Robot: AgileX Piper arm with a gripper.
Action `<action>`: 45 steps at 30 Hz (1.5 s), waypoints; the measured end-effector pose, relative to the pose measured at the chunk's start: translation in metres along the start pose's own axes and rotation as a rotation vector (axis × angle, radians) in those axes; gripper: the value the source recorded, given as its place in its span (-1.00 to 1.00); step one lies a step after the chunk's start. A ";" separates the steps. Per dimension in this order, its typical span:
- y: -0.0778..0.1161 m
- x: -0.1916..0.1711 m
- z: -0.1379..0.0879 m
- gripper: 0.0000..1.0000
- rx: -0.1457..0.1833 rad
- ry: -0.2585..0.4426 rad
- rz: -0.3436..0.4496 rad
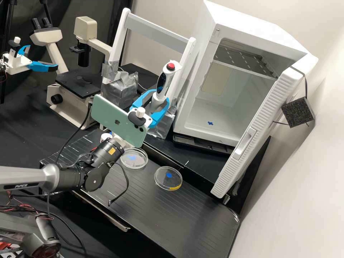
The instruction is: Use the pipette
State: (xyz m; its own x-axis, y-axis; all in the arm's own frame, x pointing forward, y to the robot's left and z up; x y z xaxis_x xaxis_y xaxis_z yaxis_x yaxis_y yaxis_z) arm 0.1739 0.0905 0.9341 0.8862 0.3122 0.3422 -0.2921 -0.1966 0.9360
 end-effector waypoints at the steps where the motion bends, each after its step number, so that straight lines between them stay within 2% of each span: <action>1: 0.001 -0.001 0.000 -1.00 -0.003 0.006 0.009; 6: 0.001 -0.007 0.000 -1.00 -0.020 0.033 0.016; 13: -0.004 -0.012 0.000 -1.00 -0.045 0.066 -0.014; 21: -0.005 -0.015 0.003 -1.00 -0.057 0.062 -0.024; 29: -0.008 -0.018 0.005 -1.00 -0.050 0.054 -0.030; 40: -0.007 -0.018 0.001 -1.00 -0.051 0.095 -0.021; 45: -0.010 -0.014 -0.010 -1.00 -0.040 0.134 -0.048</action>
State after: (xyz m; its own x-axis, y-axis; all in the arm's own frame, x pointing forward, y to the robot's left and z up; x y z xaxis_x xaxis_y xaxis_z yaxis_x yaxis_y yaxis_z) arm 0.1612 0.0974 0.9212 0.8445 0.4421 0.3022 -0.2666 -0.1423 0.9532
